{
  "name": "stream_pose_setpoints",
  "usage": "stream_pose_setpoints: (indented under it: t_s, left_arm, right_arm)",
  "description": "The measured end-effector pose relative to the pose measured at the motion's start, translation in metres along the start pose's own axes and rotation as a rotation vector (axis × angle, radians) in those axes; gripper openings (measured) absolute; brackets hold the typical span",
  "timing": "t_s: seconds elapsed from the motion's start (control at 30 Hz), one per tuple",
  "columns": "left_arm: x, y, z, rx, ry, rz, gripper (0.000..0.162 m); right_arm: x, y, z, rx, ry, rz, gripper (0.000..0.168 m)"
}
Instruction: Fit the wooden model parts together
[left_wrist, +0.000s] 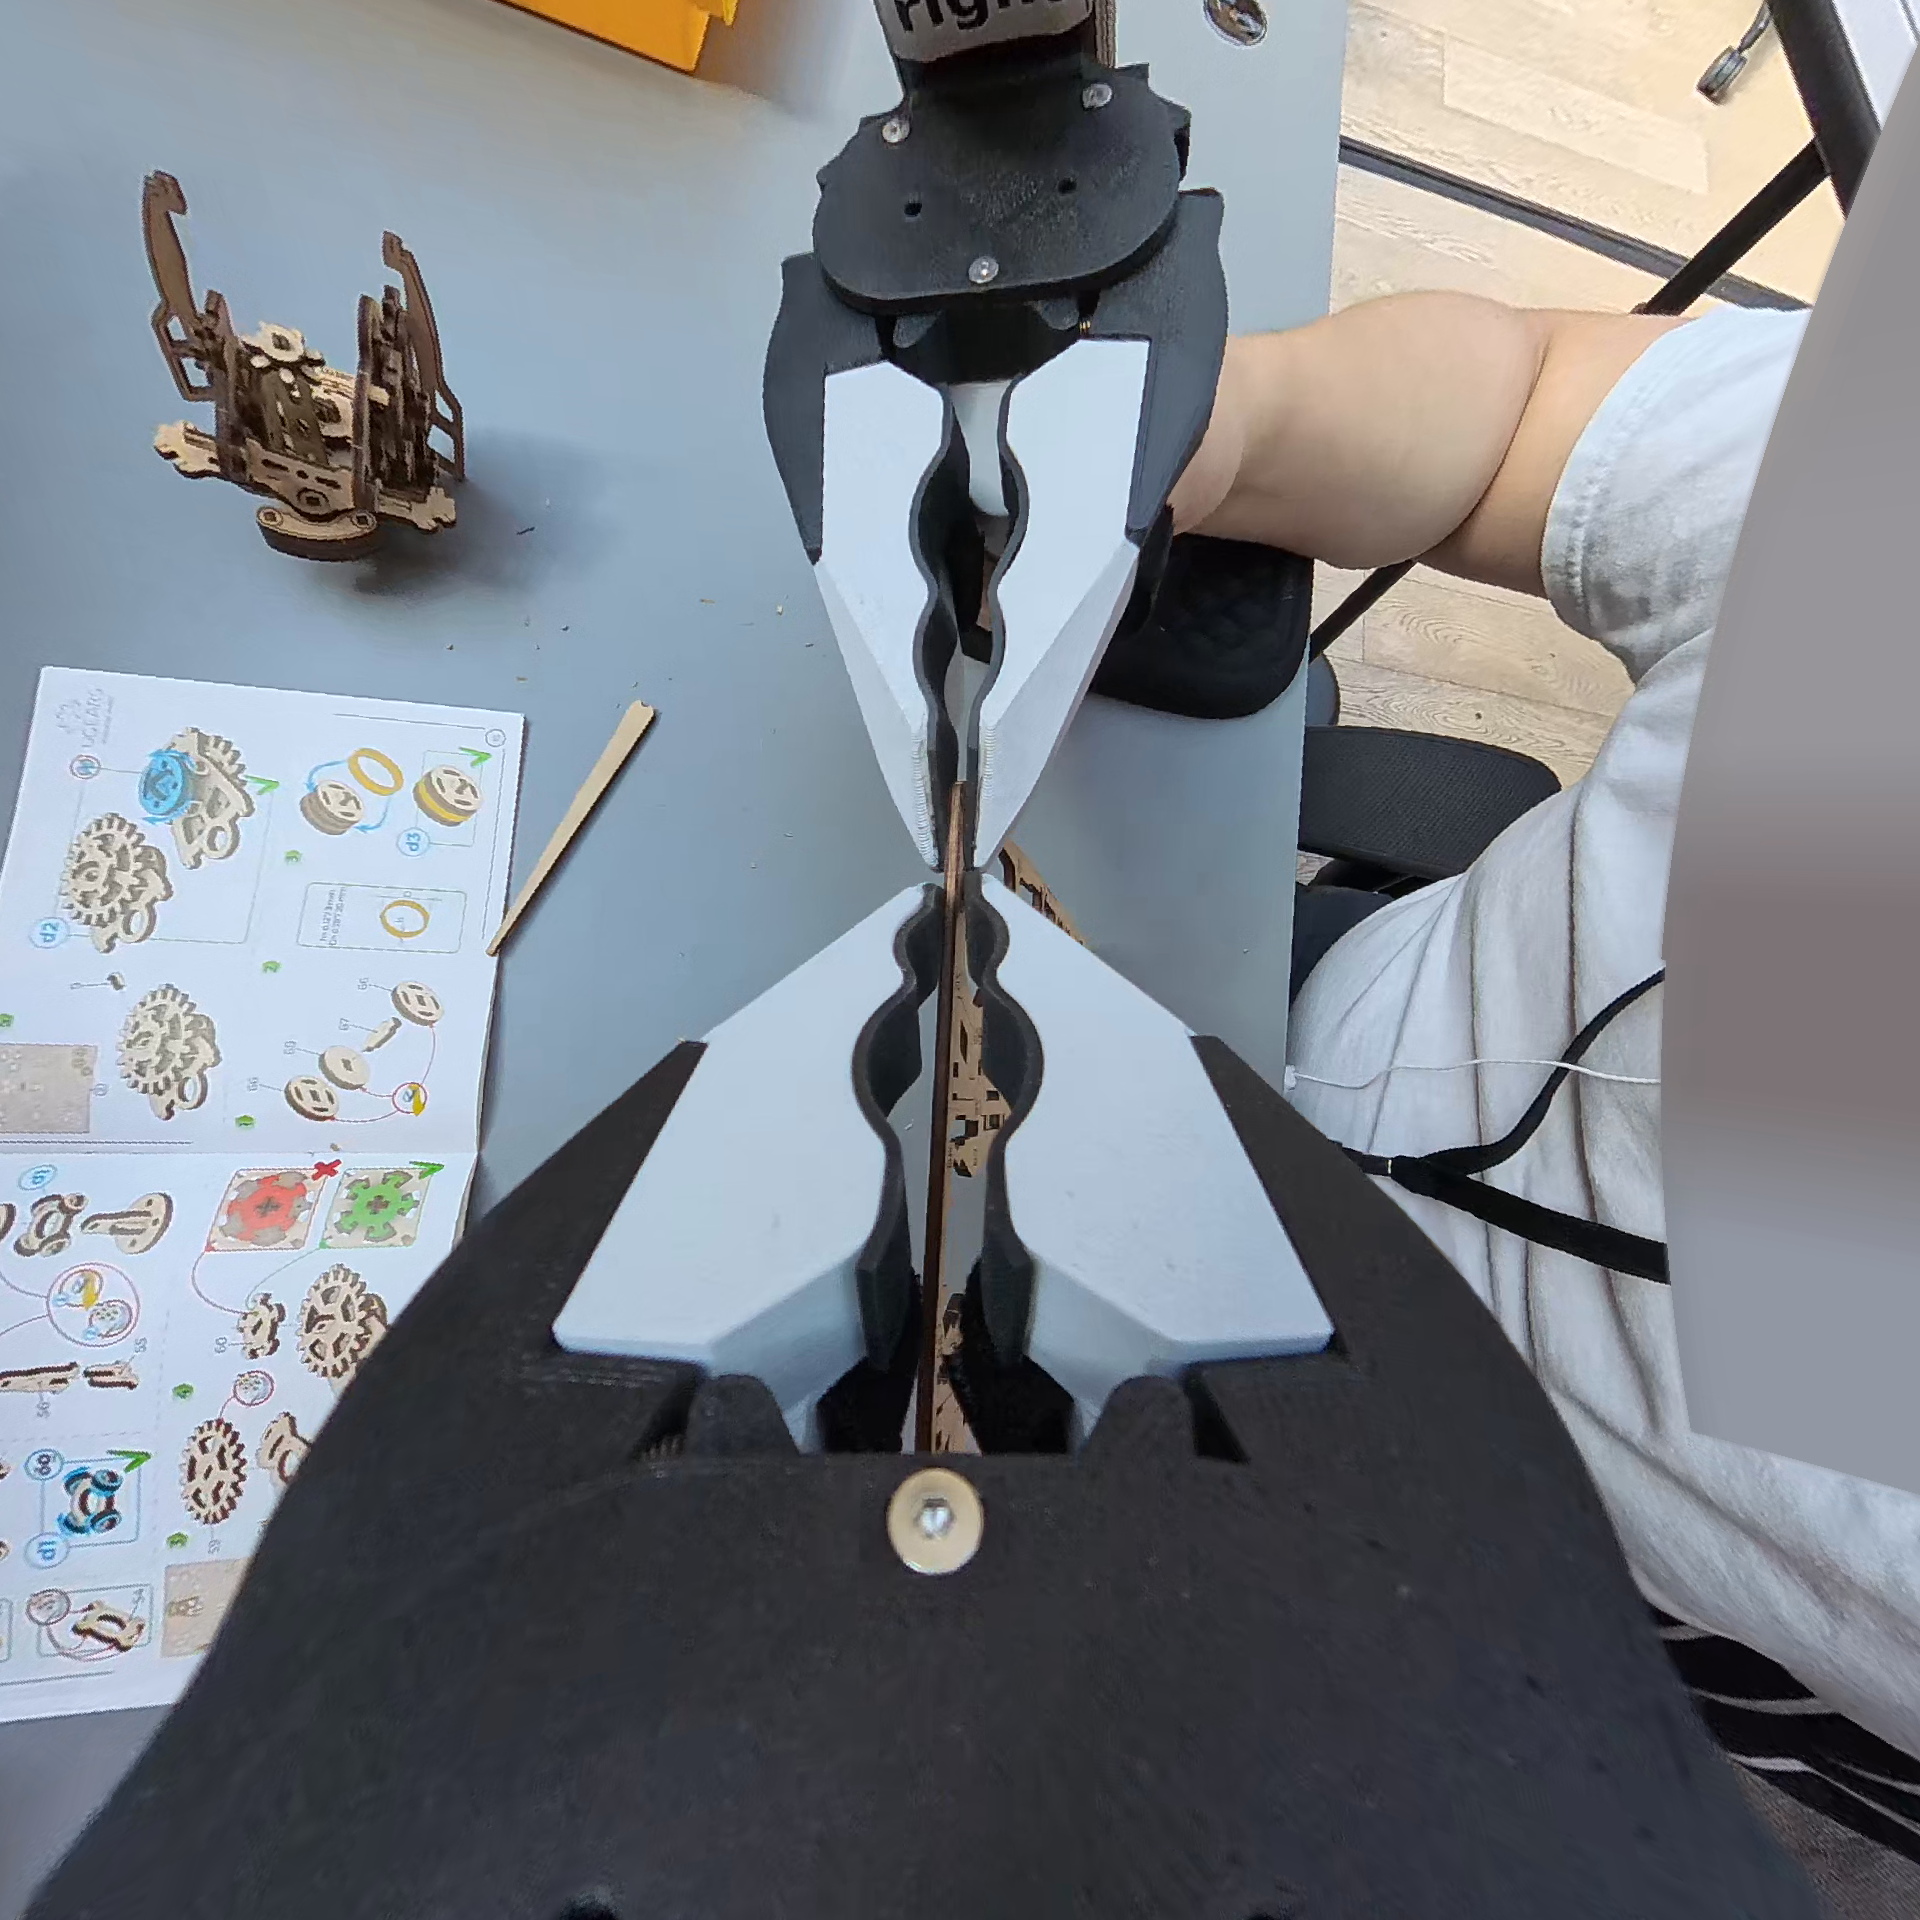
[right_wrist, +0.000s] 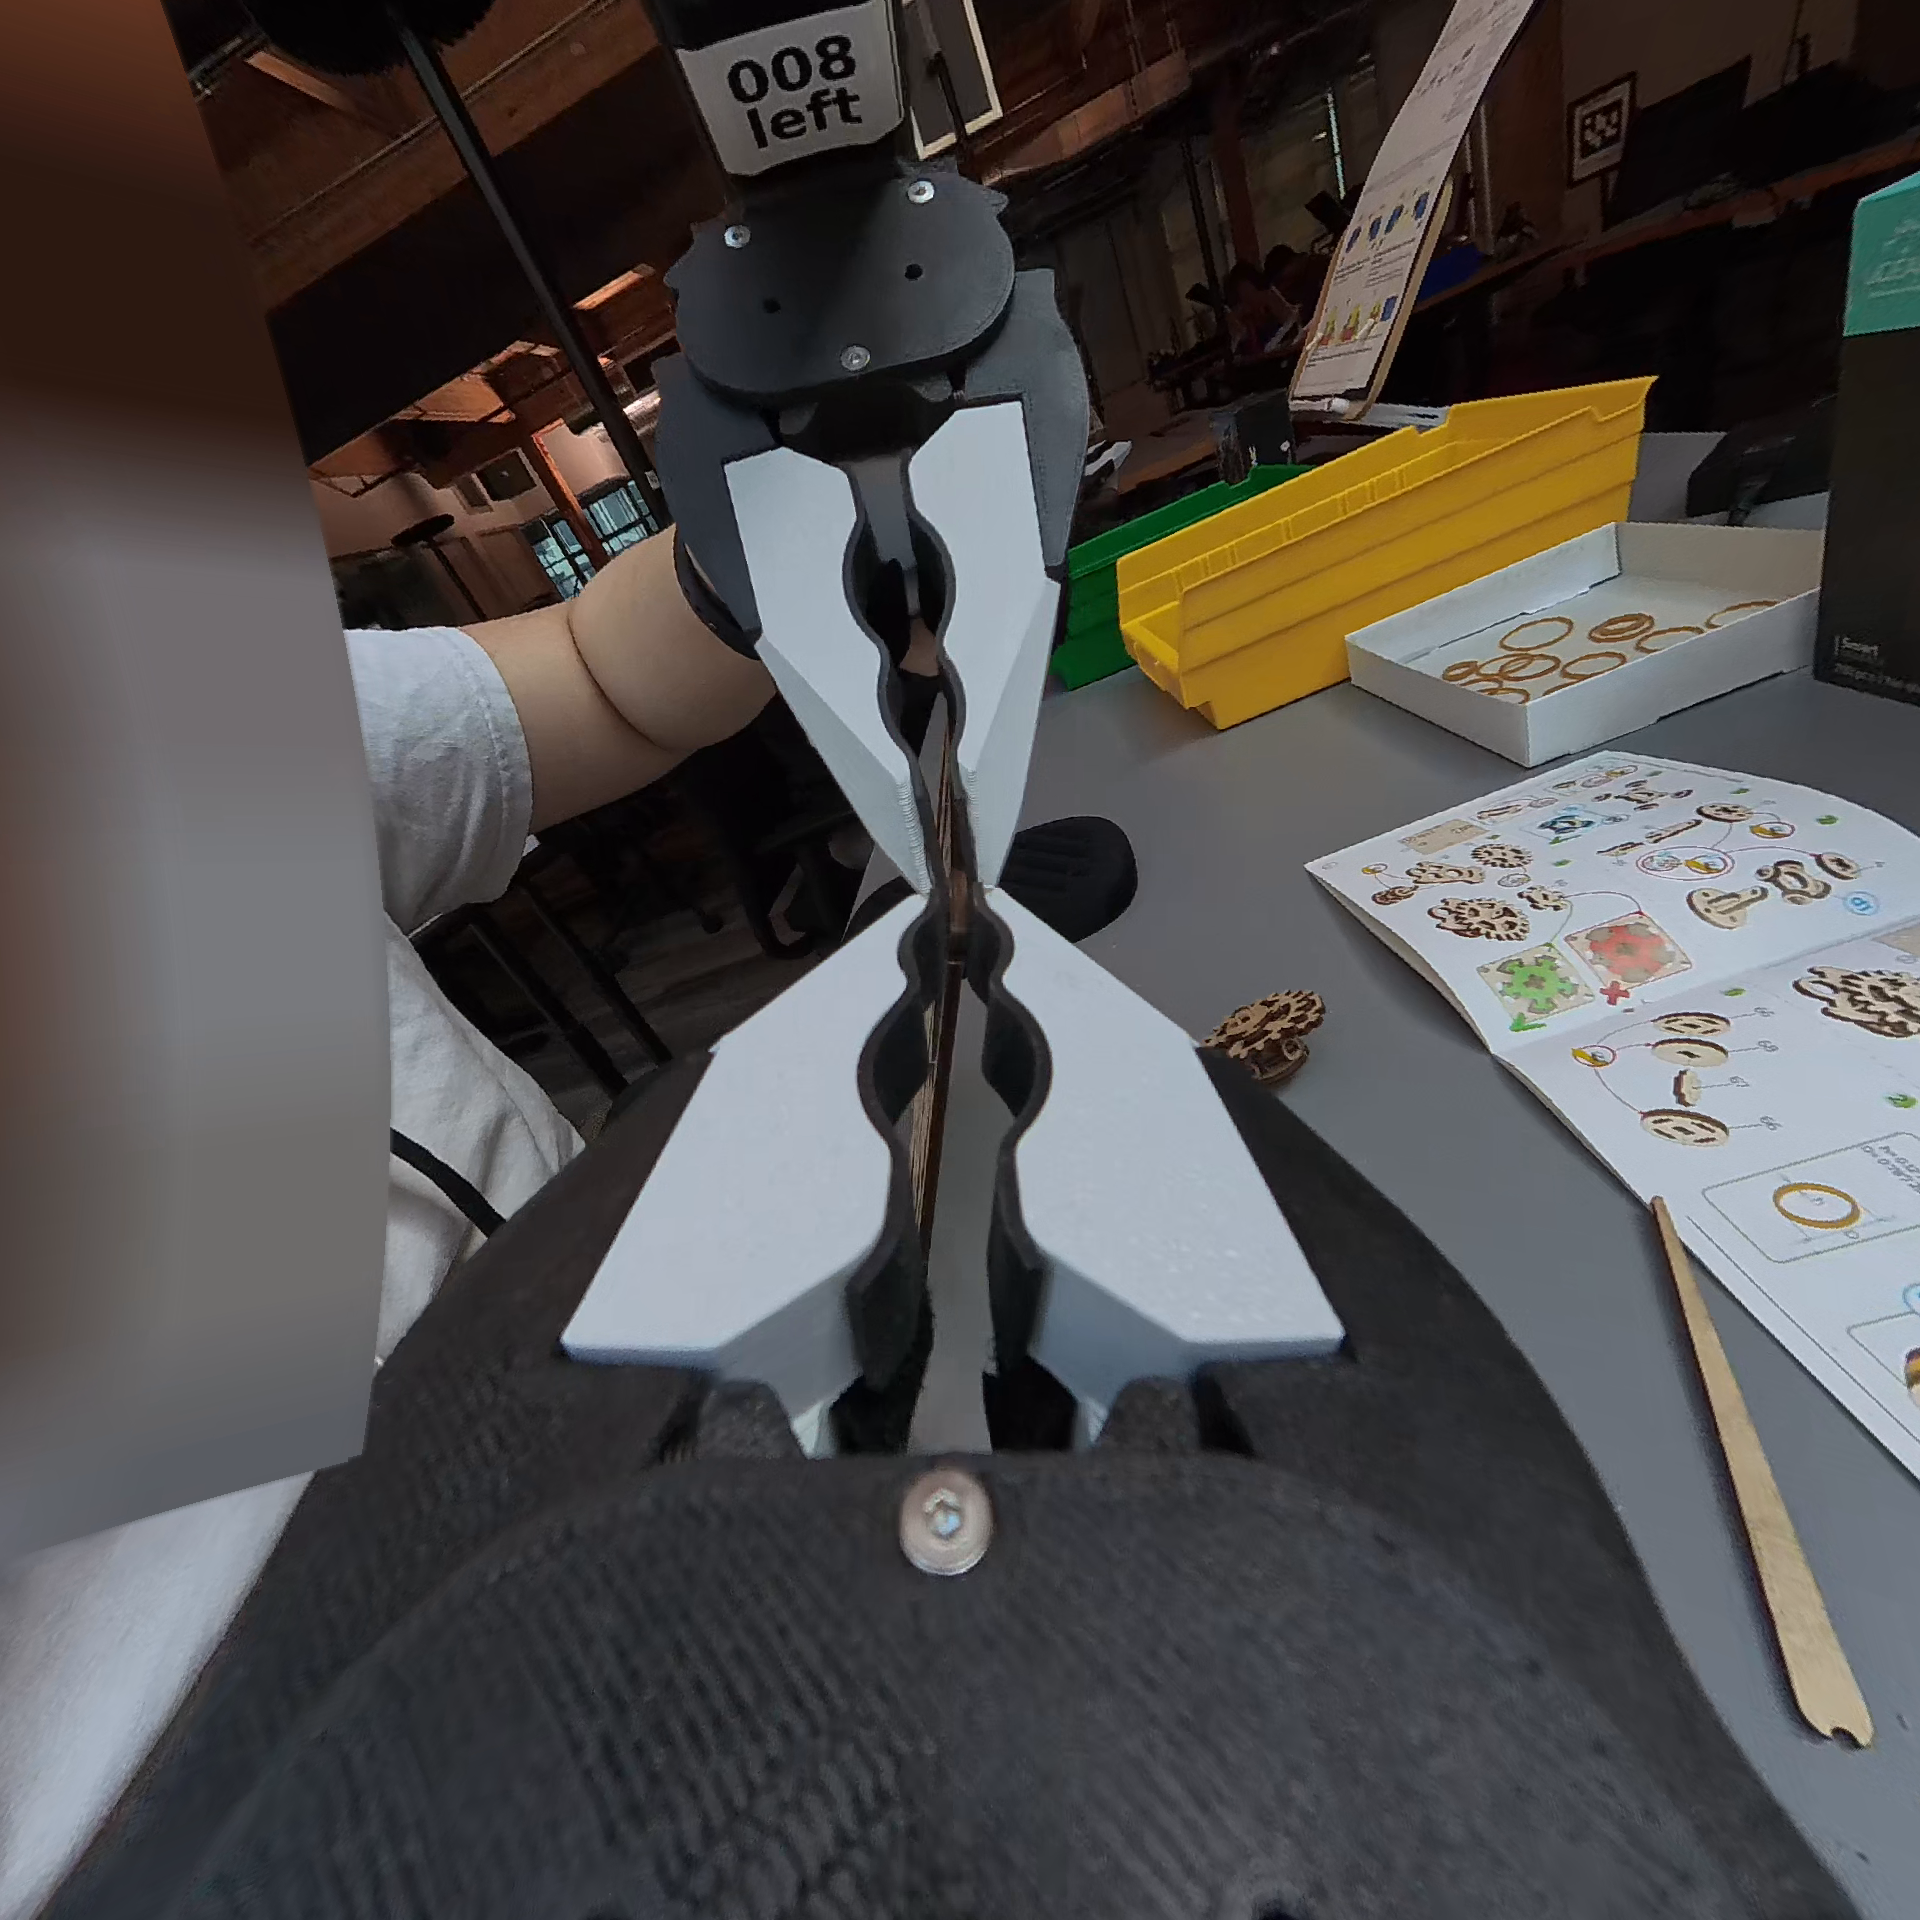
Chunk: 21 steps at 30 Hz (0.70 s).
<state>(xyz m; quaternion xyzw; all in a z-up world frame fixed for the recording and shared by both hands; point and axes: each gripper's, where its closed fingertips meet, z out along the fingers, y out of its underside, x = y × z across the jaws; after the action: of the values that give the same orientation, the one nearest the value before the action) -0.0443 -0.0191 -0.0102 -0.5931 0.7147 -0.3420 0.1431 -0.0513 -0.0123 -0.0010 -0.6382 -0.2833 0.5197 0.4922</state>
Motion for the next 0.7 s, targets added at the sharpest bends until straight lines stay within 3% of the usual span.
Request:
stream_pose_setpoints:
  t_s: [0.33, 0.7]
  left_arm:
    - [0.0, 0.009, 0.003, -0.049, 0.01, -0.059, 0.002]
    - [-0.007, 0.013, 0.004, -0.093, -0.029, -0.142, 0.002]
  right_arm:
    - [0.001, 0.008, 0.004, -0.02, -0.028, 0.054, 0.001]
    - [0.008, 0.008, 0.006, -0.008, 0.089, 0.026, 0.001]
